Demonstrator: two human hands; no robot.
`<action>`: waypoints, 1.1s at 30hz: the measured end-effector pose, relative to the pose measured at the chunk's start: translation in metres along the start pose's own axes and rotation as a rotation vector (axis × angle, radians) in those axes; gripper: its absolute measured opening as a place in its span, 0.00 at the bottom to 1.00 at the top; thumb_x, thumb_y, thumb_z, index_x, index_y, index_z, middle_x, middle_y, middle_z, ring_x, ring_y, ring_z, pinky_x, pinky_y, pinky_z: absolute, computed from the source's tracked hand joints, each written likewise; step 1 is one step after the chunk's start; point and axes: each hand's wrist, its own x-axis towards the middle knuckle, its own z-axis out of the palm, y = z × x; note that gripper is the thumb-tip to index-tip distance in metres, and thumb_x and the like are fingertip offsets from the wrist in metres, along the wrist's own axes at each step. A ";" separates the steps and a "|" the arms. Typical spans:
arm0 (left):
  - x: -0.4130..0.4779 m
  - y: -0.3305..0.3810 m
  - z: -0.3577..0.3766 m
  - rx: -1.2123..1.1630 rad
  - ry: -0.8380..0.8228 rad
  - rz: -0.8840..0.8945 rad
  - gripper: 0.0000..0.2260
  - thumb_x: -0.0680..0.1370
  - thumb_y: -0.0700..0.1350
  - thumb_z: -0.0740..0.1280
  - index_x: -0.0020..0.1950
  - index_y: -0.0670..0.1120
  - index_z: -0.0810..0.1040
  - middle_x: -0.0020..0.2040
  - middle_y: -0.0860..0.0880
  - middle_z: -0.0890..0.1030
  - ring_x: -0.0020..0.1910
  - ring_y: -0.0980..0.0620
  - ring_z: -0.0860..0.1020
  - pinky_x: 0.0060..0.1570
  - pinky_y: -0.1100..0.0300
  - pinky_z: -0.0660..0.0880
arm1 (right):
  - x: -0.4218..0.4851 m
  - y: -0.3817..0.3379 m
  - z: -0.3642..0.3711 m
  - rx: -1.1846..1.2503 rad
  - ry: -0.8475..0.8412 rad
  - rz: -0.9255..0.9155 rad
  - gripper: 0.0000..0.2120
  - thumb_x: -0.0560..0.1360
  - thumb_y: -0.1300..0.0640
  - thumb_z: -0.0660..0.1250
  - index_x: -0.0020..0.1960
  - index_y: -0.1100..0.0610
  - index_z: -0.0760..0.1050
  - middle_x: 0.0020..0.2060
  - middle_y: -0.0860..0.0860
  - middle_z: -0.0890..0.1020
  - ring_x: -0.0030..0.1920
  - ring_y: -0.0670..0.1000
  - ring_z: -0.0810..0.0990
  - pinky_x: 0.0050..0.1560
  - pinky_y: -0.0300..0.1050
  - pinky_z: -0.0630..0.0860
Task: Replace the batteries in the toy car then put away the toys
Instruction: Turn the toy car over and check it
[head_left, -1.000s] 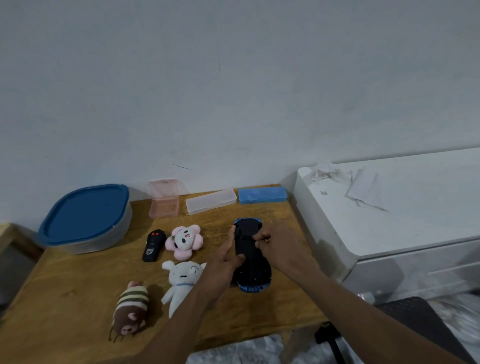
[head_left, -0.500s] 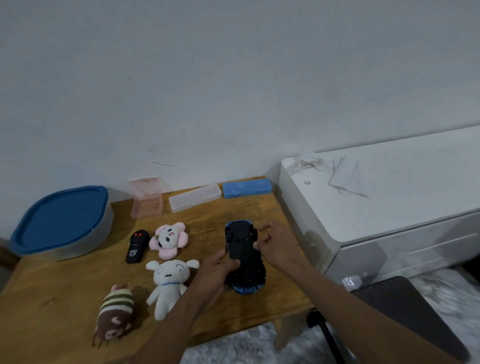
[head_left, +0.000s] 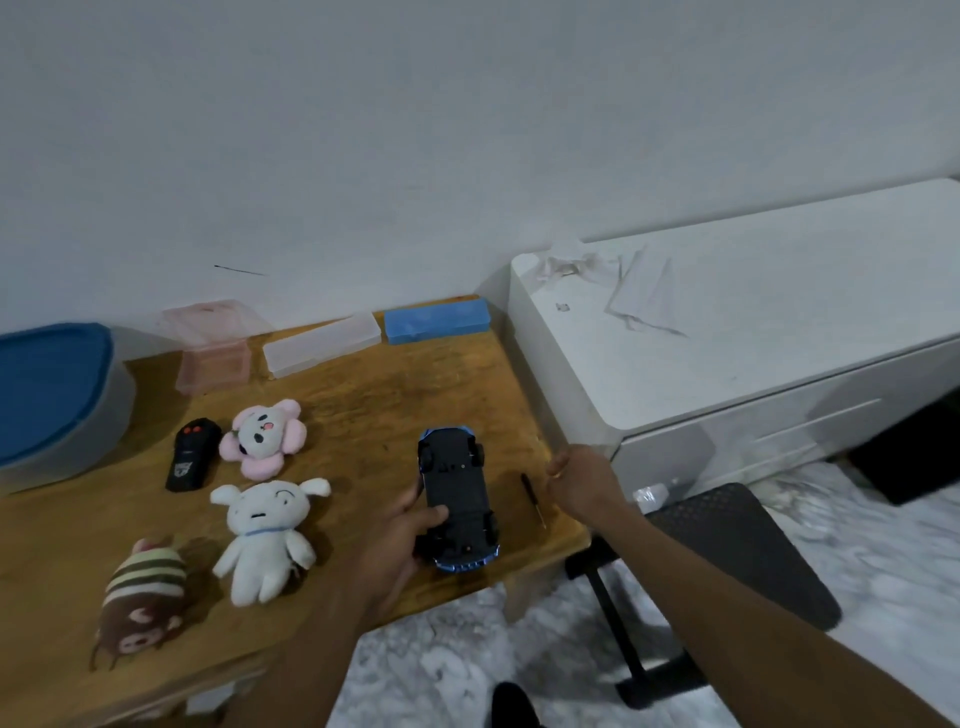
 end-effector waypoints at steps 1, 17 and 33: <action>0.001 0.000 0.002 0.004 0.003 -0.003 0.23 0.79 0.33 0.61 0.73 0.47 0.69 0.56 0.46 0.84 0.55 0.45 0.81 0.47 0.52 0.79 | 0.002 0.001 0.003 -0.021 -0.010 -0.003 0.09 0.73 0.57 0.67 0.48 0.61 0.80 0.47 0.57 0.83 0.50 0.56 0.81 0.50 0.46 0.78; 0.010 0.004 0.005 -0.059 0.027 0.002 0.23 0.78 0.34 0.63 0.72 0.49 0.70 0.58 0.44 0.83 0.57 0.43 0.81 0.50 0.48 0.79 | 0.039 -0.013 0.023 -0.016 -0.093 -0.115 0.07 0.73 0.61 0.67 0.51 0.54 0.73 0.39 0.51 0.79 0.41 0.52 0.81 0.40 0.46 0.80; -0.001 0.065 -0.005 0.045 -0.022 0.194 0.23 0.78 0.38 0.65 0.72 0.52 0.70 0.59 0.46 0.83 0.59 0.42 0.80 0.50 0.49 0.78 | 0.006 -0.123 -0.036 0.727 0.051 -0.551 0.11 0.75 0.65 0.67 0.52 0.50 0.75 0.37 0.52 0.83 0.41 0.52 0.85 0.47 0.55 0.83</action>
